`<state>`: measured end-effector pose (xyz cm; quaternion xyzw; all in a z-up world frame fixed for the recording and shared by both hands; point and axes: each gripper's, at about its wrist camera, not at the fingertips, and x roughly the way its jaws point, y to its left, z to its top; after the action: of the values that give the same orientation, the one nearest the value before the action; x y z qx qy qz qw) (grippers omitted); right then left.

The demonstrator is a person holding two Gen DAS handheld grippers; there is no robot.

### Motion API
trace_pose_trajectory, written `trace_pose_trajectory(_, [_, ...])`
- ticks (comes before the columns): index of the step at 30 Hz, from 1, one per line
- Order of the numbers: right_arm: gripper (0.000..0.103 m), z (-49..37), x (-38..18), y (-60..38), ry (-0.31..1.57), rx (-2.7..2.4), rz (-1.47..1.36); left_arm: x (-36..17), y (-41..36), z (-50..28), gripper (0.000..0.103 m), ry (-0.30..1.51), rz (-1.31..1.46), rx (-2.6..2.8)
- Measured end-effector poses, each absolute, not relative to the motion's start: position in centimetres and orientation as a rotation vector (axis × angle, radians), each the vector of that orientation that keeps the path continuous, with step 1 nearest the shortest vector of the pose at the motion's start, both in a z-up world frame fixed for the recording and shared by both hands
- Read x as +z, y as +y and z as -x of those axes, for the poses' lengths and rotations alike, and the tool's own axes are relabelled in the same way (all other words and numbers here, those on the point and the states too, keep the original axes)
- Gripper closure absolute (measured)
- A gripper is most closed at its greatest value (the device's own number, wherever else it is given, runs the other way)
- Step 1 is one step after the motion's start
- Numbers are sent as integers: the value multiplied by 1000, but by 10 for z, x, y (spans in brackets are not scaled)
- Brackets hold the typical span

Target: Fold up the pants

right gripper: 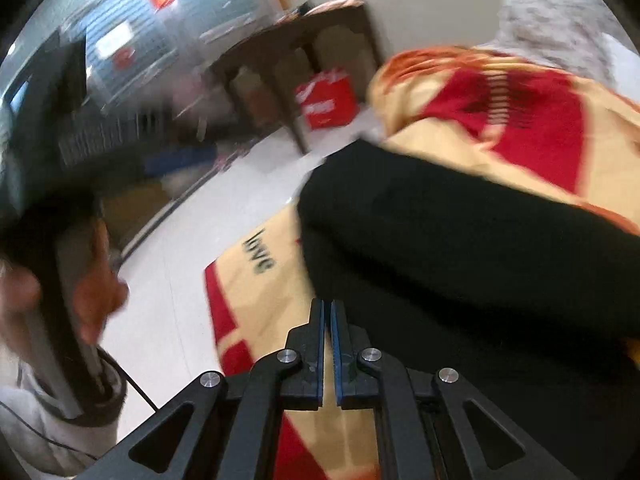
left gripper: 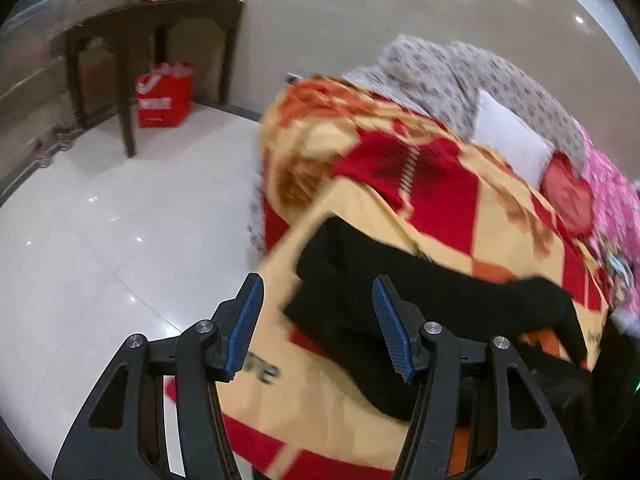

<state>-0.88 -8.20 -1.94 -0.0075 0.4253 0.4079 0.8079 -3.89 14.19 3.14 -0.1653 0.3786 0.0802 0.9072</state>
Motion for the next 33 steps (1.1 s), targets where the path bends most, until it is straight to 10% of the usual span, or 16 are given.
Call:
trace_pose_trajectory(5, [63, -16, -14, -183, 900, 639, -141, 20, 117, 25, 41, 819, 371, 70])
trace_pose_trajectory(33, [58, -92, -53, -302, 914, 446, -809, -21, 88, -9, 14, 936, 679, -83])
